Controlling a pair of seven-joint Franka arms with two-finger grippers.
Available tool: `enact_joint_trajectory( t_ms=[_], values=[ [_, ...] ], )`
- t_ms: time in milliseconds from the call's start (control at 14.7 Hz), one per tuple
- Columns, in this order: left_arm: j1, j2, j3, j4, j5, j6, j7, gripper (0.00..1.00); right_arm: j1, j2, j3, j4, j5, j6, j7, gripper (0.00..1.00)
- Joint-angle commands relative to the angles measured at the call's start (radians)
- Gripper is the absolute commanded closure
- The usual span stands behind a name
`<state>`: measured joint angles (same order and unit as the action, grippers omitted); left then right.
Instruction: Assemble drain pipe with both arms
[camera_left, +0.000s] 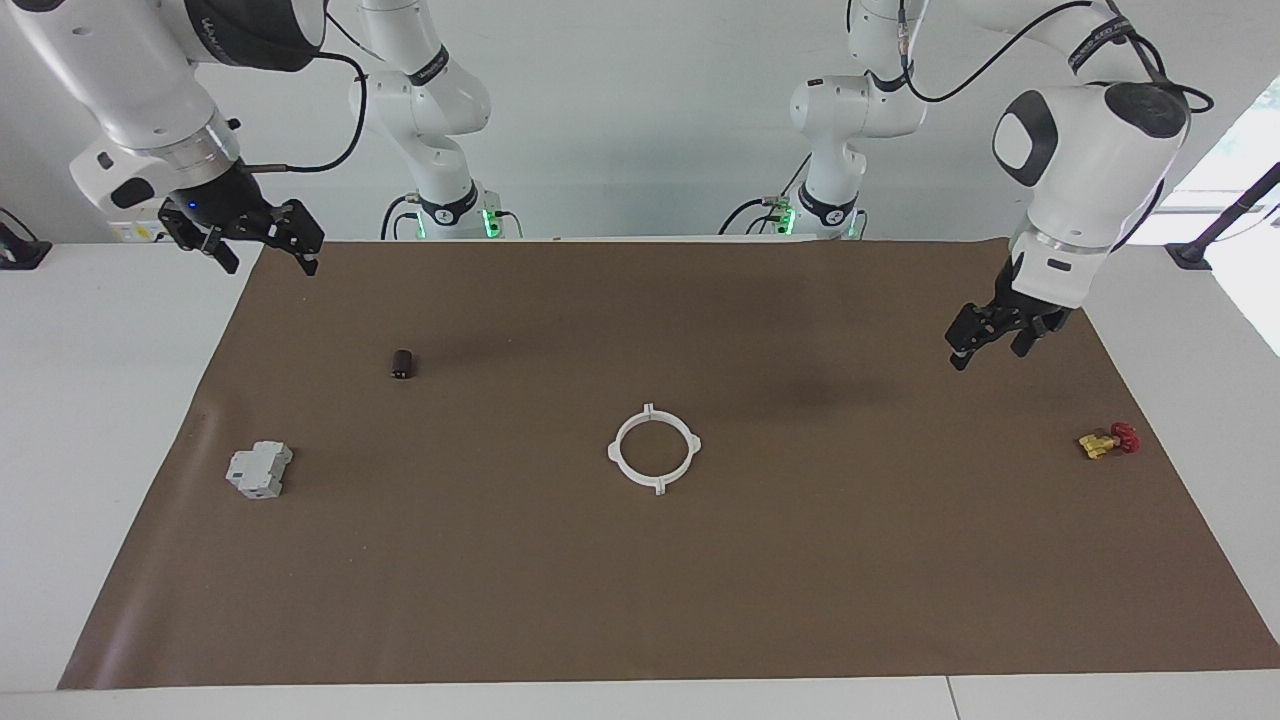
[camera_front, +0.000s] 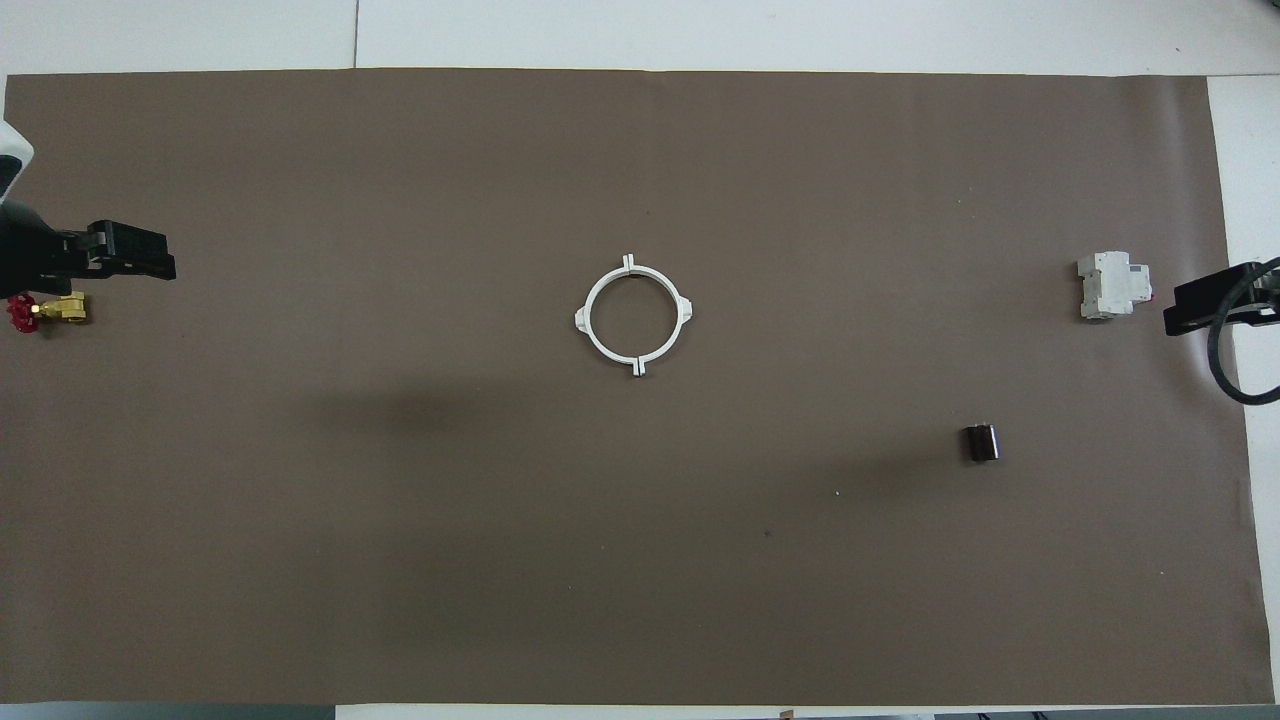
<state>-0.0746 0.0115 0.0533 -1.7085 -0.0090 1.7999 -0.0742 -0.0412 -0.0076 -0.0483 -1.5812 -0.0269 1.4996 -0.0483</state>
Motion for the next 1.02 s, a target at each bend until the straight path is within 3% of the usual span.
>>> enact_joint_trajectory(
  t_ms=[0,340,952],
  values=[
    [0.047,0.024,-0.001,0.108,-0.049,-0.129,0.089,0.0,-0.009,-0.006,0.007,-0.008,0.005,-0.007,-0.016,0.0],
    [0.078,0.042,-0.003,0.202,-0.048,-0.3,0.151,0.0,-0.009,-0.006,0.007,-0.008,0.005,-0.007,-0.016,0.0],
    [0.064,-0.028,-0.007,0.093,-0.04,-0.293,0.171,0.0,-0.011,-0.006,0.007,-0.006,0.005,-0.004,-0.016,0.0]
  ],
)
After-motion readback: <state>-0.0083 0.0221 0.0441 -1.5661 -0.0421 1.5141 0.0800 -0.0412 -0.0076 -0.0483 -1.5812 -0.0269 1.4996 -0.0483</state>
